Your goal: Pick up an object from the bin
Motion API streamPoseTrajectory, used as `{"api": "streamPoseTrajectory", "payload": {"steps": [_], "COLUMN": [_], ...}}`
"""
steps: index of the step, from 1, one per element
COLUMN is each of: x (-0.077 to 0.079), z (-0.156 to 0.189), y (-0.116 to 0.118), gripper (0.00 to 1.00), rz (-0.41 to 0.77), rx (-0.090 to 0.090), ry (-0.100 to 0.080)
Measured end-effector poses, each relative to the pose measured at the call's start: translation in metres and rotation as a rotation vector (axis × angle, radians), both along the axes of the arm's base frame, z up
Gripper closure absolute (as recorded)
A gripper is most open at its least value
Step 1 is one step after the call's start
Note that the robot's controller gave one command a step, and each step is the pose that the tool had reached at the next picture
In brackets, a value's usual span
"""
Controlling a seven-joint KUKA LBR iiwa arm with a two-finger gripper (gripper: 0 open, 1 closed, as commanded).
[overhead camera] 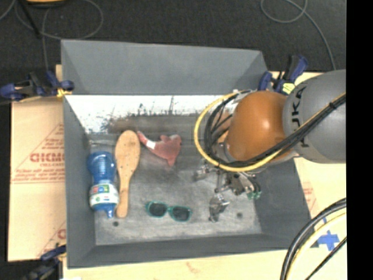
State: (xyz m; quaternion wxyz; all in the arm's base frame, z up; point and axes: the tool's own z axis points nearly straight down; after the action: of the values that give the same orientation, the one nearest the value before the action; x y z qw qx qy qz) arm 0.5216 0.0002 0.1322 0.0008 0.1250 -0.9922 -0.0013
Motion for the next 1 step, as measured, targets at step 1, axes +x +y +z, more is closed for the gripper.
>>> {"api": "streamPoseTrajectory", "payload": {"steps": [1], "x": [-0.0141], "z": [-0.0326], "y": [0.0106], "gripper": [0.0], "rz": [0.06], "rx": [-0.003], "ry": [-0.01]}}
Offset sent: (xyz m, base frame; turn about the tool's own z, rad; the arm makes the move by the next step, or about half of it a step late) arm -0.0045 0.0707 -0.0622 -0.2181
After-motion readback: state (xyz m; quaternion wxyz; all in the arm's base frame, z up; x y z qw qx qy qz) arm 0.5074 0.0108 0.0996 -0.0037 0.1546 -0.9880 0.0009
